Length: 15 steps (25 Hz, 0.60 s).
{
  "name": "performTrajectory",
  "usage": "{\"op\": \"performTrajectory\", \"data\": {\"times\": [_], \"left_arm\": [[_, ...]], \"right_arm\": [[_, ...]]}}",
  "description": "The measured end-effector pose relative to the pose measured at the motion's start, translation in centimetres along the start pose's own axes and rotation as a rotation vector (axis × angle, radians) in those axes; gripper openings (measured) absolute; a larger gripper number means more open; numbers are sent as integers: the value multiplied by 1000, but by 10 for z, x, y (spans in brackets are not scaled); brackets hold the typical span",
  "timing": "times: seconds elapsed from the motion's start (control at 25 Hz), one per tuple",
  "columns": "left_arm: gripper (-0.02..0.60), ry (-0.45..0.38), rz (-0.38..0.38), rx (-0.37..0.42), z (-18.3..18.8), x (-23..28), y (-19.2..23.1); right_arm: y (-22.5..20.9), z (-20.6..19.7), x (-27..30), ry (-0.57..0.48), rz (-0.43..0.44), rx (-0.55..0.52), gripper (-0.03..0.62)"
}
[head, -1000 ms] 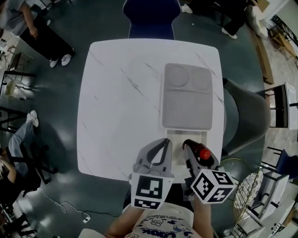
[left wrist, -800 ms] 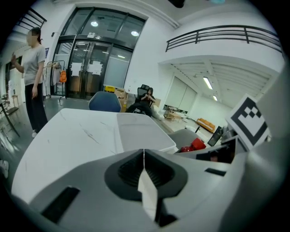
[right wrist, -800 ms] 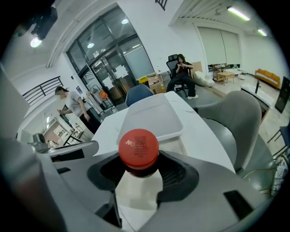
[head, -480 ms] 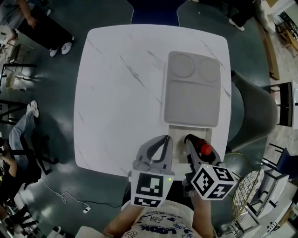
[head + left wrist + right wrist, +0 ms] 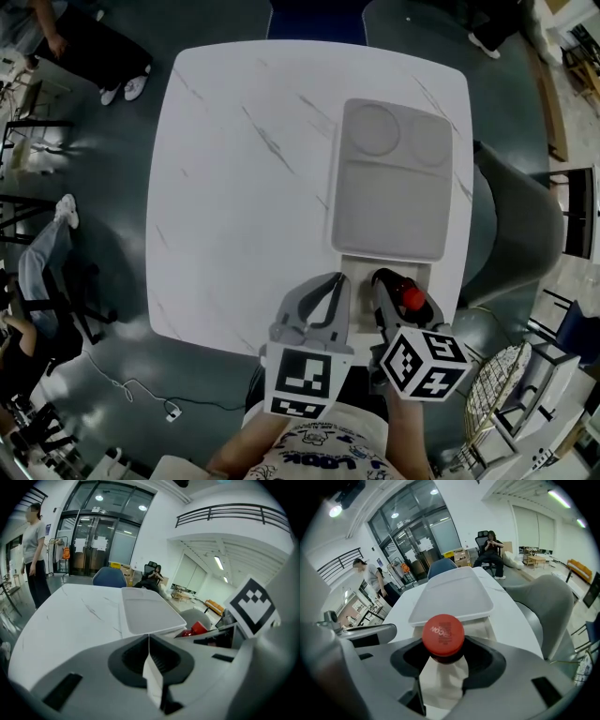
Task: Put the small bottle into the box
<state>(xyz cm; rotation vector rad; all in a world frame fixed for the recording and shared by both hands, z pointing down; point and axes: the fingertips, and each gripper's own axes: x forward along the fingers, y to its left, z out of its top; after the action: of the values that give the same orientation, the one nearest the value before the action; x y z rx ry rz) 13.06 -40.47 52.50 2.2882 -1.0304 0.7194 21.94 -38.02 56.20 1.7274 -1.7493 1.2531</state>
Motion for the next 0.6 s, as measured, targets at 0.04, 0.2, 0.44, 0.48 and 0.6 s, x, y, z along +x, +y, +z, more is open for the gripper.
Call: {"op": "performTrajectory", "data": {"times": [0.04, 0.2, 0.44, 0.48, 0.6], "left_arm": [[20, 2, 0, -2, 0, 1, 1], [20, 11, 6, -6, -2, 3, 5], [20, 20, 4, -17, -4, 5, 9], [20, 19, 4, -19, -4, 6, 9], [20, 11, 4, -29, -3, 5, 9]], "right_arm": [[0, 0, 2, 6, -2, -2, 227], [-2, -4, 6, 35, -15, -15, 227], [-5, -9, 13, 78, -42, -34, 227], [-6, -10, 14, 87, -44, -36, 227], [-6, -14, 14, 101, -51, -43, 227]]}}
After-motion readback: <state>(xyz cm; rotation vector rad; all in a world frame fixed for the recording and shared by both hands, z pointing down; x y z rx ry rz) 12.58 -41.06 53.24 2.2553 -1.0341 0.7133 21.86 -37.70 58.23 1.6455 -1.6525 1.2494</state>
